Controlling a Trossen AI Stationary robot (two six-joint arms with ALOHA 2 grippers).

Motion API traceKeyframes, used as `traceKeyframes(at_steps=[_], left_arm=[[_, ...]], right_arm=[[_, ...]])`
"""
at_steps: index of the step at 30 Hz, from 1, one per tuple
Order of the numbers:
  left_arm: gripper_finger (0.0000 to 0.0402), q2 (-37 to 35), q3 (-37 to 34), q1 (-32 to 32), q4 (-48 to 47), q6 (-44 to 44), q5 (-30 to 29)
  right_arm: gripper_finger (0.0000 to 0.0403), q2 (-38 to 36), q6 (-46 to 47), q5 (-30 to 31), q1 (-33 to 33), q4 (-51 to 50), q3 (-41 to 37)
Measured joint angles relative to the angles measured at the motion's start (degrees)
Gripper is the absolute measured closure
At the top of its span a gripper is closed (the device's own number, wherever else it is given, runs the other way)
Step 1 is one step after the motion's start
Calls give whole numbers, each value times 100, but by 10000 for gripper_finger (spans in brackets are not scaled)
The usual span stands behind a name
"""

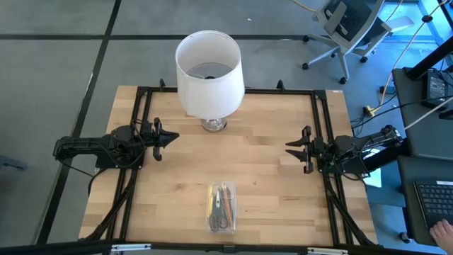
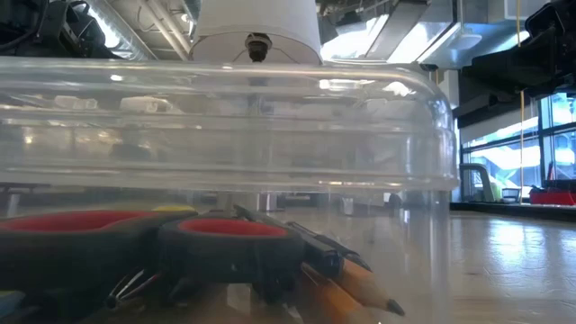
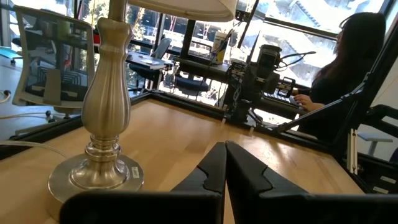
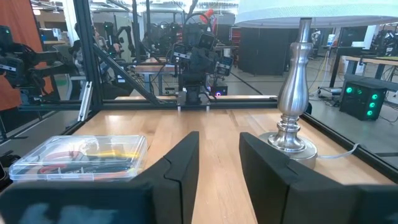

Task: Pick & place school supplies into a supply box
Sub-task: Return to Home Position

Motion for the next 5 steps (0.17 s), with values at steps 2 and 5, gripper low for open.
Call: traceKeyframes(at_steps=[2, 5], left_arm=[[398, 0, 0, -1, 1, 0, 0], [398, 0, 0, 0, 1, 0, 0]], right_arm=[[283, 0, 0, 0, 0, 0, 0], [283, 1, 0, 0, 0, 0, 0]])
